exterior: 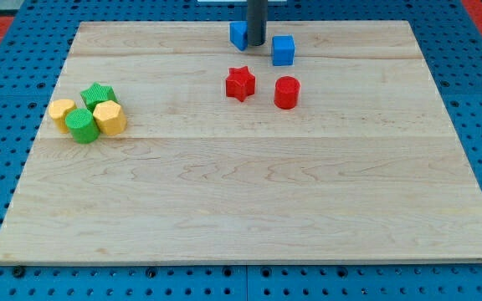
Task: Push the triangle slightly to the left
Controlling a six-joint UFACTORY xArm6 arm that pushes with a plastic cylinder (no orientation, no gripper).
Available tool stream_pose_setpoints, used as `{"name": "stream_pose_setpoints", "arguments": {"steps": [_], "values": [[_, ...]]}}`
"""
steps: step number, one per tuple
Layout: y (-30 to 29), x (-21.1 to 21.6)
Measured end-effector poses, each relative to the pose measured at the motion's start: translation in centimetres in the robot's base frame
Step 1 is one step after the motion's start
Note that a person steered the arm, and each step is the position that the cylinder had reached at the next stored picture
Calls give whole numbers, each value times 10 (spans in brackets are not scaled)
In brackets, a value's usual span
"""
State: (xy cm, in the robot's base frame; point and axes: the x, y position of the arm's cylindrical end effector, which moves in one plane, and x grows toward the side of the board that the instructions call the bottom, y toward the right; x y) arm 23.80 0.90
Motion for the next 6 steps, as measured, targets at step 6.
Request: {"name": "stream_pose_setpoints", "arguments": {"steps": [6], "values": [[-2, -25]]}}
